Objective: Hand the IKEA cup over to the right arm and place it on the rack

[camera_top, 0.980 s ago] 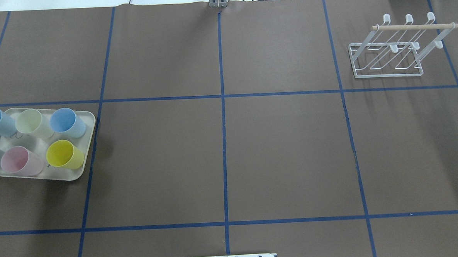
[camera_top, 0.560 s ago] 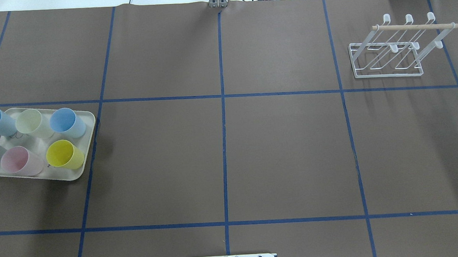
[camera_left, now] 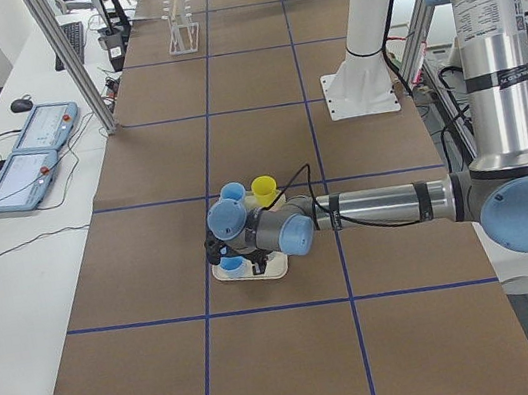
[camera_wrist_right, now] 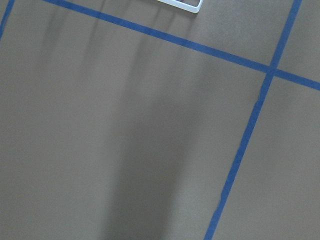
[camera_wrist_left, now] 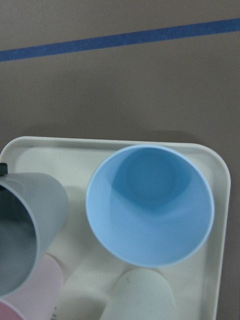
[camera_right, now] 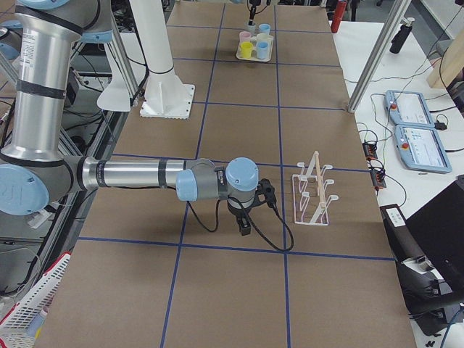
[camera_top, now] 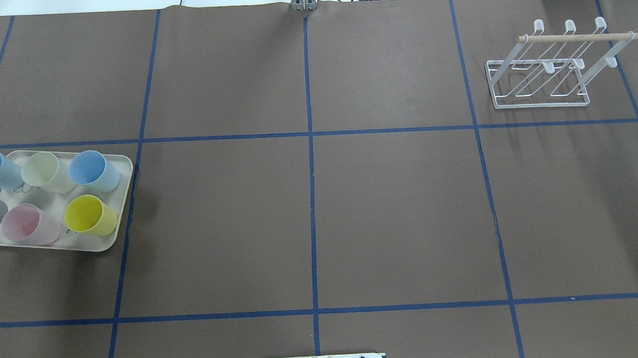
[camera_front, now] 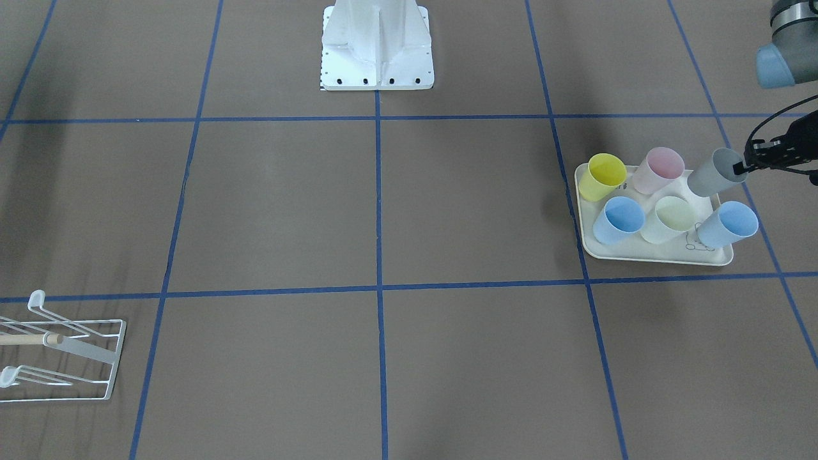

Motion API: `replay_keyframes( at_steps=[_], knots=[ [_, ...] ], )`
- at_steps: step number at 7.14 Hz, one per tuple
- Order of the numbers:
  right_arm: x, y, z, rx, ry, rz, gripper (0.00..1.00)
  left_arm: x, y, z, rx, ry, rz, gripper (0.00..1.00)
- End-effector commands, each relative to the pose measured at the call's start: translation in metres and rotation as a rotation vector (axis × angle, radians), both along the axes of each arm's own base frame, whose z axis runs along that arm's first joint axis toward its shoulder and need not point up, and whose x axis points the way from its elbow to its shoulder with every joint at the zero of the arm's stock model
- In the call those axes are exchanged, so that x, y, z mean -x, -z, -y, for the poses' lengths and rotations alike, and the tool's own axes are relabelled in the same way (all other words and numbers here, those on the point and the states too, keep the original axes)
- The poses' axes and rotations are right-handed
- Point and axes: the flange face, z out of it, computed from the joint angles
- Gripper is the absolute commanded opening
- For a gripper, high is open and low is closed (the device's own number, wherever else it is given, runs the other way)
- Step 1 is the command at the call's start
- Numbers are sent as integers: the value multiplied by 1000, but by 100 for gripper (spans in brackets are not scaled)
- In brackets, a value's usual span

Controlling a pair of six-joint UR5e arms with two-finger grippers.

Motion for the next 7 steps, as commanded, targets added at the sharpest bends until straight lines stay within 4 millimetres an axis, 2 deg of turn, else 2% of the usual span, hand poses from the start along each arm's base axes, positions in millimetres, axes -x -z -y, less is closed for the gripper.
replay_keyframes(
  at_steps=[1,2,3,4,5,6,7],
  knots=[
    [20,8,4,-21,39,39,99,45,60,-5,34,96,-4,0],
    [48,23,20,-59,97,48,98,47,102,-14,93,106,21,0],
    [61,35,25,-57,103,89,98,48,132,-13,66,111,36,0],
    [75,56,40,-75,92,120,97,46,153,-12,33,115,20,0],
    [81,82,56,-84,50,138,95,41,189,-2,112,215,2,0],
    [95,117,76,-90,5,168,94,17,226,8,170,256,-61,0],
    [109,149,87,-91,-51,206,95,-16,248,3,139,256,-115,0]
  ],
)
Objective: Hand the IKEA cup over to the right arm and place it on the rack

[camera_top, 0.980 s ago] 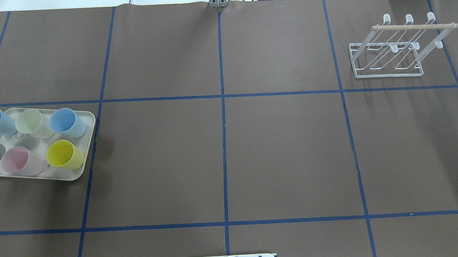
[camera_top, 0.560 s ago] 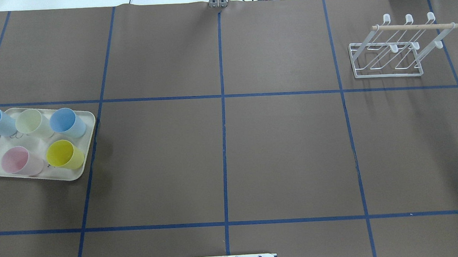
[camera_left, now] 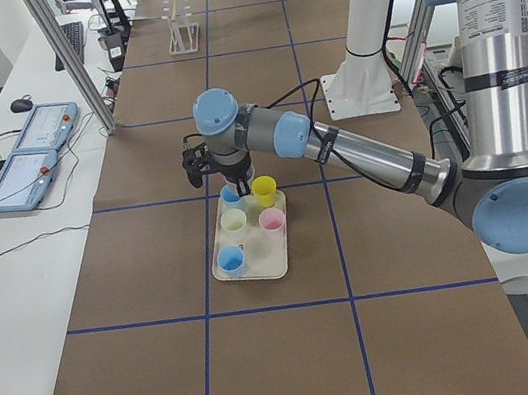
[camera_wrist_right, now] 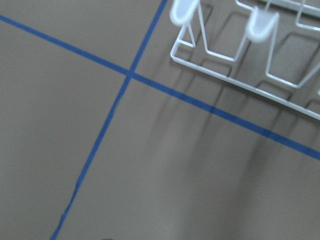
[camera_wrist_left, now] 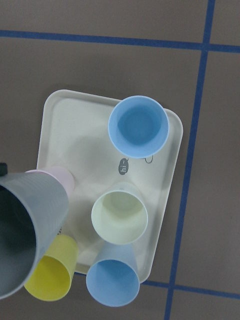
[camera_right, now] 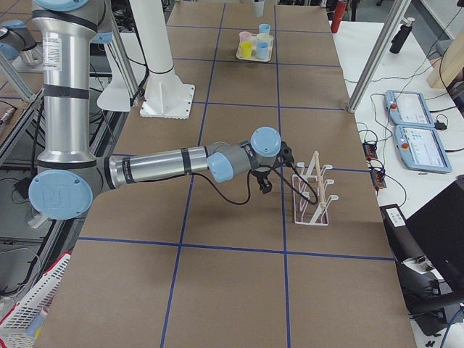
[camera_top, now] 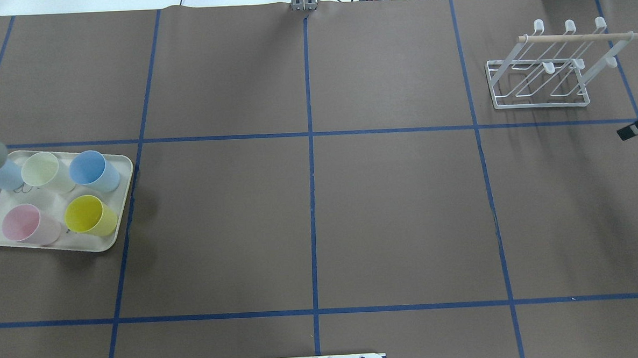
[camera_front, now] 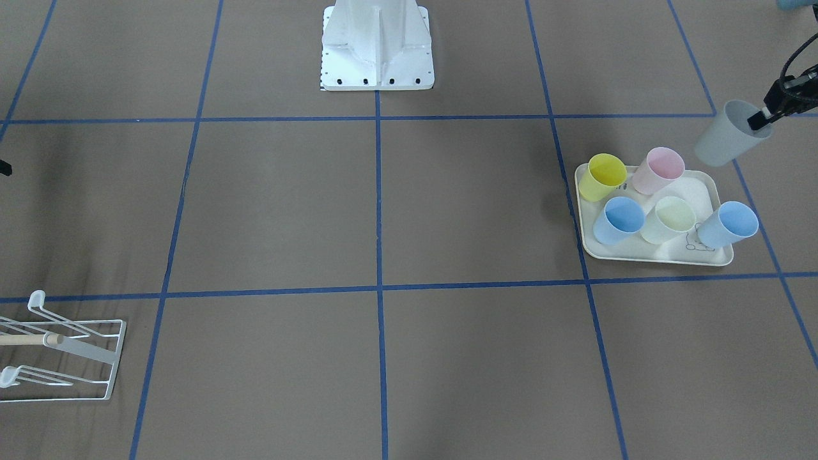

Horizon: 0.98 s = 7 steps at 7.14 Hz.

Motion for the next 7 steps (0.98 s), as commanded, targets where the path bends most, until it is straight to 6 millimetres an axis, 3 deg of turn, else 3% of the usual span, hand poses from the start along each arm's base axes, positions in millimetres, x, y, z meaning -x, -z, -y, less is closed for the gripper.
replay_keyframes(
  at_steps=[1,2,4,6,7],
  knots=[
    [41,63,22,19,-94,80,98,-59,59,1,15,66,-118,0],
    [73,85,27,10,-134,84,98,-81,94,10,-15,119,-142,0],
    [159,129,22,43,-219,110,98,-142,141,4,-74,71,-188,0],
    [193,172,18,88,-229,176,98,-188,201,-7,98,122,-267,0],
    [217,204,12,145,-227,235,98,-229,216,-25,68,80,-300,0]
  ],
)
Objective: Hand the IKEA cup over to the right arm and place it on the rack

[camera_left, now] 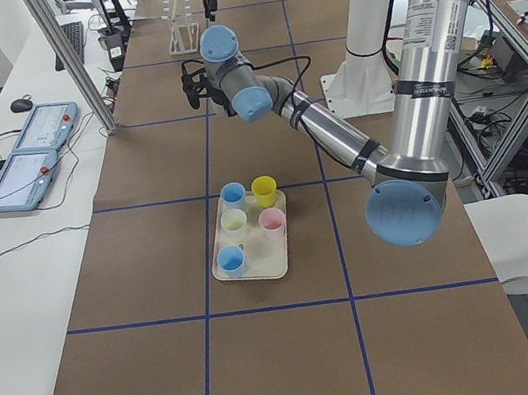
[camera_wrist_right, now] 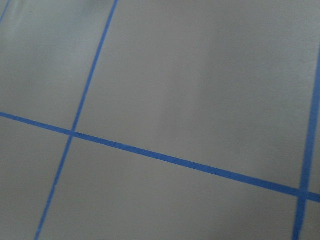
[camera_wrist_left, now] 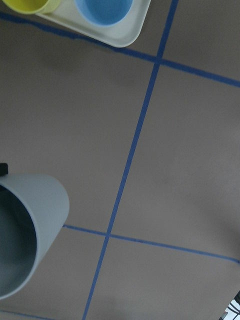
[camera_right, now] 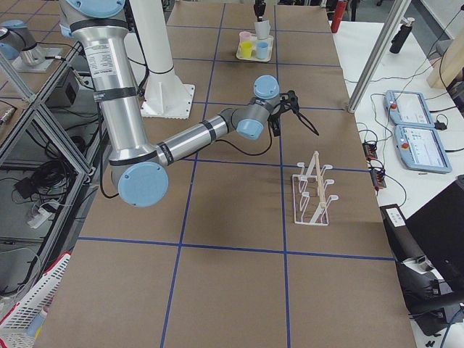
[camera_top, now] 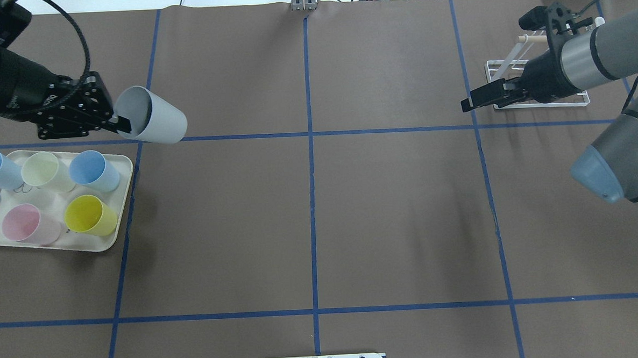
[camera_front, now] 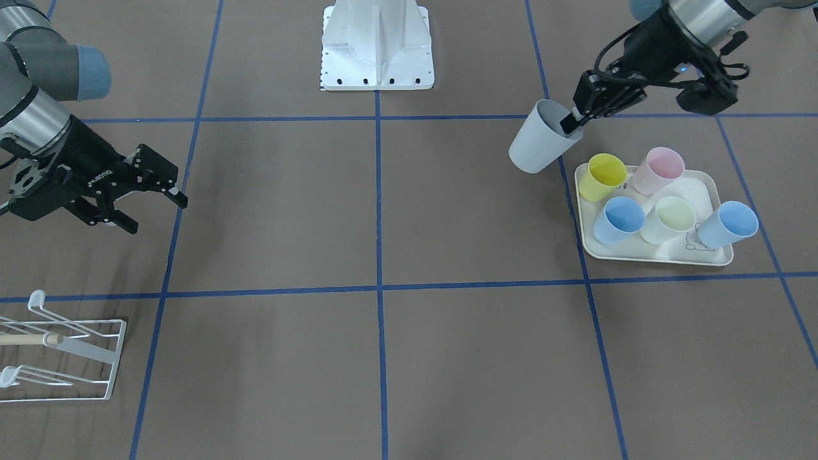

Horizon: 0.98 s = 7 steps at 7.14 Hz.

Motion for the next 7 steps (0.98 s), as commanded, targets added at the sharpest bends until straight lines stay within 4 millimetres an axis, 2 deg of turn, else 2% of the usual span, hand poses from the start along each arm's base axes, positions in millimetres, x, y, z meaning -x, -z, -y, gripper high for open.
replay_keyframes(
  at_steps=[1,3,4,5,6,7],
  knots=[
    [41,51,-15,60,5,131,98,-65,26,-31,-13,-74,-82,0],
    [49,68,-26,76,-1,206,98,-70,23,-31,17,-74,-86,0],
    [56,79,-35,75,11,269,98,-68,30,-35,1,-79,-115,0],
    [63,99,-43,72,14,351,98,-69,34,-39,-10,-81,-154,0],
    [78,111,-59,78,28,415,97,-74,37,-46,97,-76,-197,0],
    [91,118,-77,65,36,482,97,-88,38,-49,67,-97,-242,0]
  ],
)
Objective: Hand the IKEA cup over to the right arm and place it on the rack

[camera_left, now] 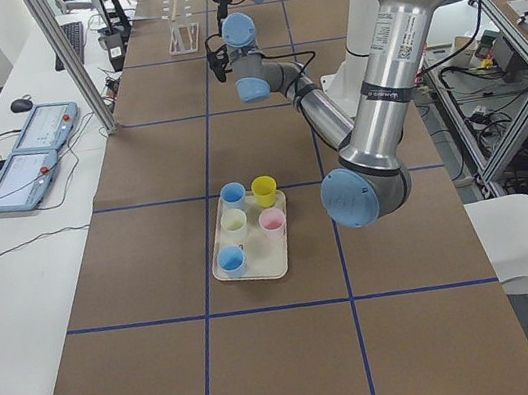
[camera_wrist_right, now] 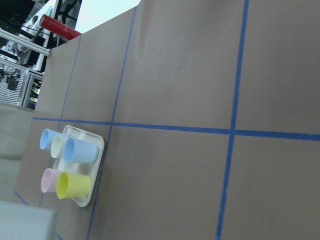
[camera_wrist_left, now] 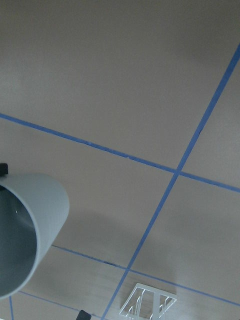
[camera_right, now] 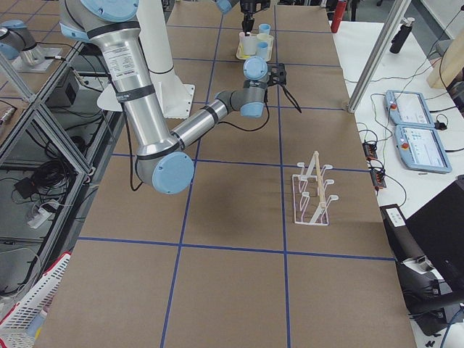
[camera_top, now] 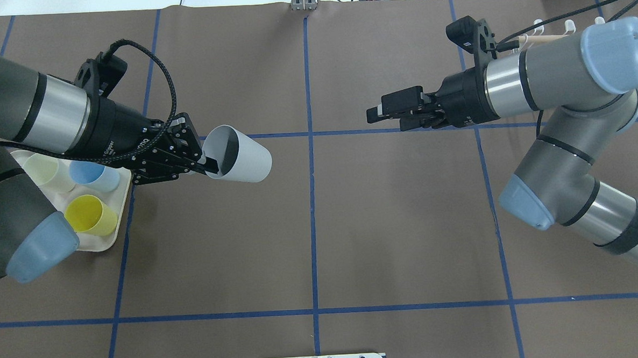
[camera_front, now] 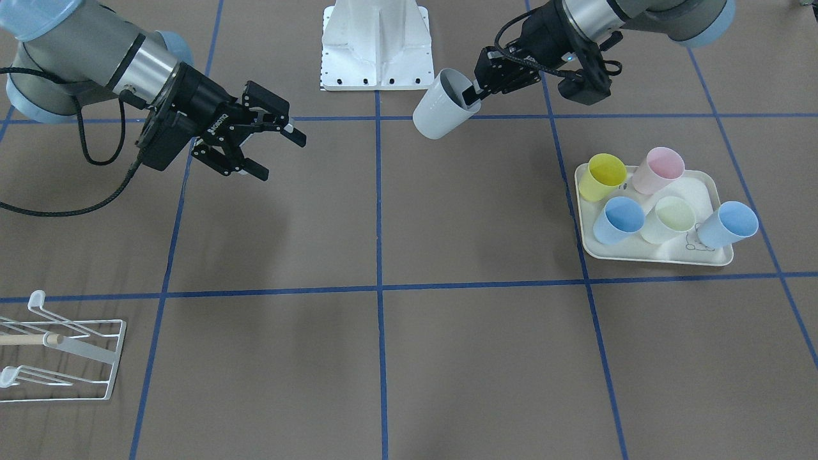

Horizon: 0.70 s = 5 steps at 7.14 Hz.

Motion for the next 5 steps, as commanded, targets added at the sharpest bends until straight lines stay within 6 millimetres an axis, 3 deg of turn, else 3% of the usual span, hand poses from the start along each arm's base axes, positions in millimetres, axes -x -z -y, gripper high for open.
replay_keyframes(
  at_steps=[1,3,5],
  knots=[
    [18,17,-33,3,11,169,97,-18,7,3,32,-10,-65,0],
    [9,28,-43,13,23,303,97,-13,10,4,206,35,-197,0],
    [8,46,-55,66,37,453,96,-13,-12,8,316,7,-360,0]
  ],
)
